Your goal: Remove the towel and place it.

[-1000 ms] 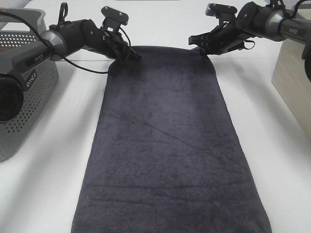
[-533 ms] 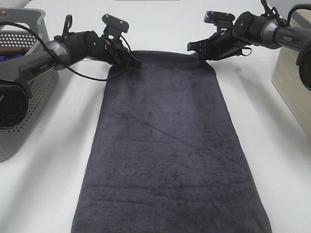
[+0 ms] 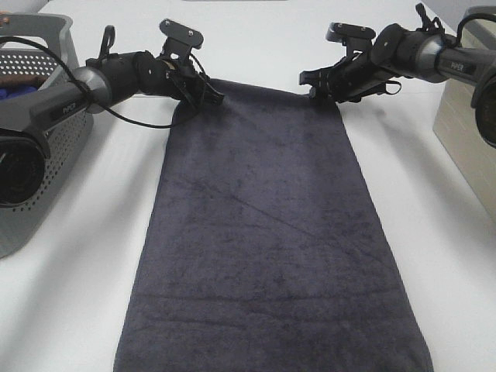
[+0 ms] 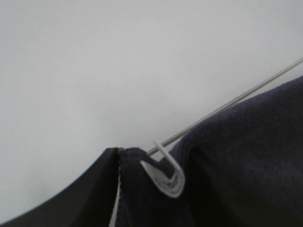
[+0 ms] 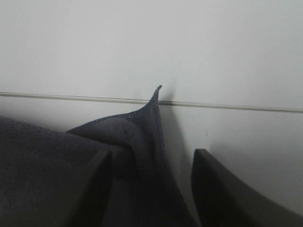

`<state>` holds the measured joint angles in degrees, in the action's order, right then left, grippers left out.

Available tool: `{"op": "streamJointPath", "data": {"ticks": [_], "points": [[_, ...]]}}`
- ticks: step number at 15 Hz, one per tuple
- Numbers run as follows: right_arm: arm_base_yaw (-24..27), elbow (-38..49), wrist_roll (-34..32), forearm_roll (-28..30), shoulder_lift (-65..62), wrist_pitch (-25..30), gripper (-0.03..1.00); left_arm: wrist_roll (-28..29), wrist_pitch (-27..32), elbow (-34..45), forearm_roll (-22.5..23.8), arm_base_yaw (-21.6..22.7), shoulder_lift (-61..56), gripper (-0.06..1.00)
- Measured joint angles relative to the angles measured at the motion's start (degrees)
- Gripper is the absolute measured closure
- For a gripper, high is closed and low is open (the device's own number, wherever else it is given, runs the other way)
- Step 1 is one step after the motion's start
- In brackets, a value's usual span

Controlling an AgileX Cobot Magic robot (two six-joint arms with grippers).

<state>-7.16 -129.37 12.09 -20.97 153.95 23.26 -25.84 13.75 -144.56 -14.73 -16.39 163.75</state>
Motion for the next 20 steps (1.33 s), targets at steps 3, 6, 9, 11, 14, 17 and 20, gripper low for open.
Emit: {"op": "streamJointPath", "data": {"ticks": [3, 6, 9, 11, 14, 17, 20], "points": [[0.1, -1.4, 0.0, 0.0, 0.0, -0.1, 0.38, 0.2, -2.1, 0.0, 0.0, 0.1, 0.6, 0.27], [0.1, -5.0, 0.2, -0.1, 0.0, -3.4, 0.38, 0.2, -6.4, 0.0, -1.3, 0.1, 0.7, 0.13], [0.1, -5.2, 0.2, -1.1, 0.2, -6.3, 0.39, 0.3, -6.8, 0.0, -3.8, 0.1, 0.7, 0.12], [0.1, -5.3, 0.3, -1.7, 2.1, -8.7, 0.40, 0.3, -6.8, 0.0, -5.8, 0.1, 0.7, 0.12], [0.1, -5.3, 2.4, -1.7, 4.2, -9.3, 0.40, 0.3, -6.7, 0.0, -6.2, -0.4, 0.7, 0.12], [0.1, -5.3, 3.4, -1.7, 5.4, -9.7, 0.40, 0.3, -6.6, 0.0, -6.2, -1.0, 0.7, 0.12], [0.1, -5.3, 5.1, -2.7, 6.2, -9.7, 0.46, 0.3, -6.2, 0.0, -6.2, -1.0, 0.7, 0.12]]}}
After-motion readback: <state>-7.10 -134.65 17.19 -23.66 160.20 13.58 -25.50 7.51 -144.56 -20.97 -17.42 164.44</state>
